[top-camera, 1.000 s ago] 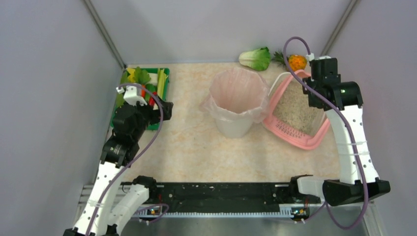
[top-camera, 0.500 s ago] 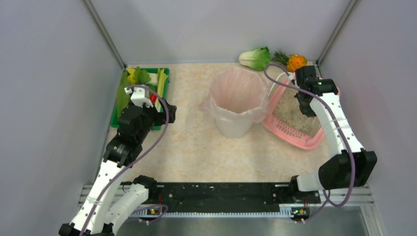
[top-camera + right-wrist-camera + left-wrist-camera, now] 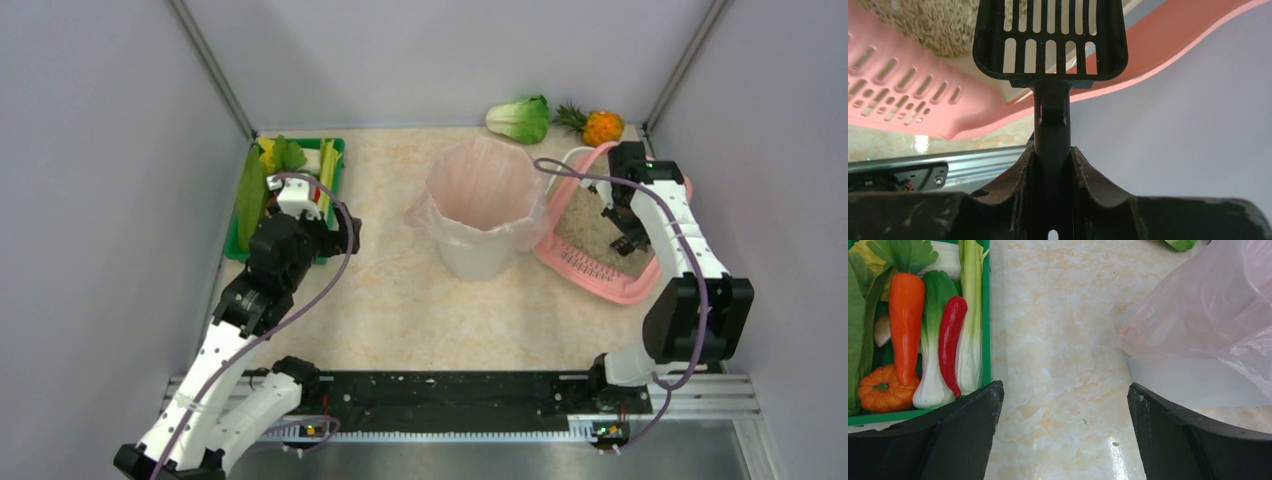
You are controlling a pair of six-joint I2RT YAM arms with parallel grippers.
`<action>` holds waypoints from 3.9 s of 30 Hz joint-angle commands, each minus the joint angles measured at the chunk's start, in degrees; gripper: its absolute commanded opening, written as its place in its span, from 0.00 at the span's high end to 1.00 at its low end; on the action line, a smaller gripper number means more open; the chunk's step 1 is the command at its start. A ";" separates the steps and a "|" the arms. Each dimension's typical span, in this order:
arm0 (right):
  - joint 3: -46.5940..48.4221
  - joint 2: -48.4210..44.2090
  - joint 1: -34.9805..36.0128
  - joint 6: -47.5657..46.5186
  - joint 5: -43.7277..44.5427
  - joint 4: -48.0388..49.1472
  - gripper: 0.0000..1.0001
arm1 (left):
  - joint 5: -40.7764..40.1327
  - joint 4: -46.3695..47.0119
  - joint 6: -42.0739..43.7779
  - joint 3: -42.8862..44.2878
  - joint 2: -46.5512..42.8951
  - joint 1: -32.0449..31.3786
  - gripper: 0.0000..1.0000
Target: Clean the litter box
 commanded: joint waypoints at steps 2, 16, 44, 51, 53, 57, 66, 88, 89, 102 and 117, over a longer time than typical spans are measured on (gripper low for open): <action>-3.81 -3.48 -2.38 -4.59 1.04 -0.05 1.00 | -1.43 2.28 1.94 2.36 1.10 -1.08 0.01; -2.50 0.74 -2.39 -4.58 -9.67 6.07 1.00 | -2.17 2.27 2.00 2.28 1.31 -1.46 0.01; -10.43 10.02 -4.54 -13.15 -32.08 38.13 1.00 | -6.13 0.31 0.92 4.48 1.56 -1.32 0.01; -13.56 11.19 -4.55 -11.08 -39.15 49.72 1.00 | -7.27 -0.49 -0.16 5.39 1.59 -1.38 0.01; -14.99 11.55 -4.52 -9.88 -39.92 53.58 1.00 | -7.40 -0.60 -0.66 5.53 1.48 -1.38 0.01; -17.42 11.84 -4.50 -6.61 -40.77 60.24 1.00 | -7.85 -0.56 -1.22 5.53 1.27 -1.38 0.01; -21.36 6.56 -4.97 -3.70 -36.80 63.30 1.00 | -7.84 -0.04 -1.61 5.41 0.95 -1.38 0.01; -39.28 -13.23 -10.20 9.25 -39.63 72.91 1.00 | -4.78 1.81 -0.62 3.70 -0.98 -1.37 0.01; -40.35 -14.23 -10.36 10.02 -39.78 74.26 1.00 | -4.72 1.76 -0.71 3.61 -1.19 -1.38 0.01; -50.76 -21.85 -12.05 22.22 -44.33 90.38 1.00 | -4.22 1.81 -1.34 3.23 -1.81 -1.38 0.01; -53.67 -27.60 -13.35 27.44 -37.10 87.96 1.00 | -4.39 2.22 -1.10 2.81 -2.20 -1.38 0.01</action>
